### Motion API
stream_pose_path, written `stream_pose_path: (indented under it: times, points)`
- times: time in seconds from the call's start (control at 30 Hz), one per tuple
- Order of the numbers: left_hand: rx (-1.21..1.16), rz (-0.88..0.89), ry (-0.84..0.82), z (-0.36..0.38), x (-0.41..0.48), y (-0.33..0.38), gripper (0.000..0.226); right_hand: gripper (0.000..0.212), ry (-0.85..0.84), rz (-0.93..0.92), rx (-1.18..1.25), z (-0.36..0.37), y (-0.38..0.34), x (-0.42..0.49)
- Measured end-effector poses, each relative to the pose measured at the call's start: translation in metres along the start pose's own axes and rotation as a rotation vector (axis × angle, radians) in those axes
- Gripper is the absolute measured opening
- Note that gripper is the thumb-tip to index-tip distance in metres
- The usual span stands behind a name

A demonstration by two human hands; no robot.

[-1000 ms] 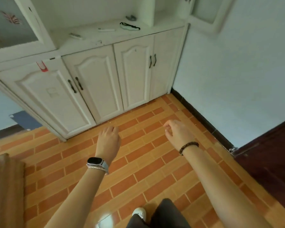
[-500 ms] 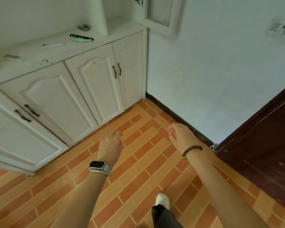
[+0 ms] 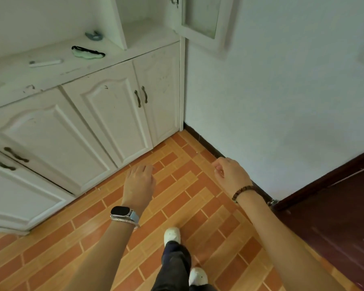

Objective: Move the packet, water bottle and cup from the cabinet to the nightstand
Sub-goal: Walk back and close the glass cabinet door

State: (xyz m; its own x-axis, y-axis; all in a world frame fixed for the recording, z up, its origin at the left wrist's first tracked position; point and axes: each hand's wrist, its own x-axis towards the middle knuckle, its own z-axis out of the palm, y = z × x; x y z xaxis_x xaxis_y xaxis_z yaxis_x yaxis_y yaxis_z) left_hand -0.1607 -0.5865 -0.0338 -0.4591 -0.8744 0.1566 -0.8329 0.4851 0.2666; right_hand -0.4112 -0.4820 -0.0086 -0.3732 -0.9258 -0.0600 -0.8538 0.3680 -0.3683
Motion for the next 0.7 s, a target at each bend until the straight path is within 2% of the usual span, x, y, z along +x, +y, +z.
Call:
stream_pose_path:
  times: [0.27,0.7]
  points:
    - [-0.015,0.030,0.006,0.014,0.114,-0.016,0.024,0.020,0.005,0.009,0.028,-0.008,-0.006,0.107]
    - [0.007,0.184,0.196,-0.034,0.312,-0.016,0.024,0.017,0.241,-0.039,0.157,-0.074,-0.018,0.261]
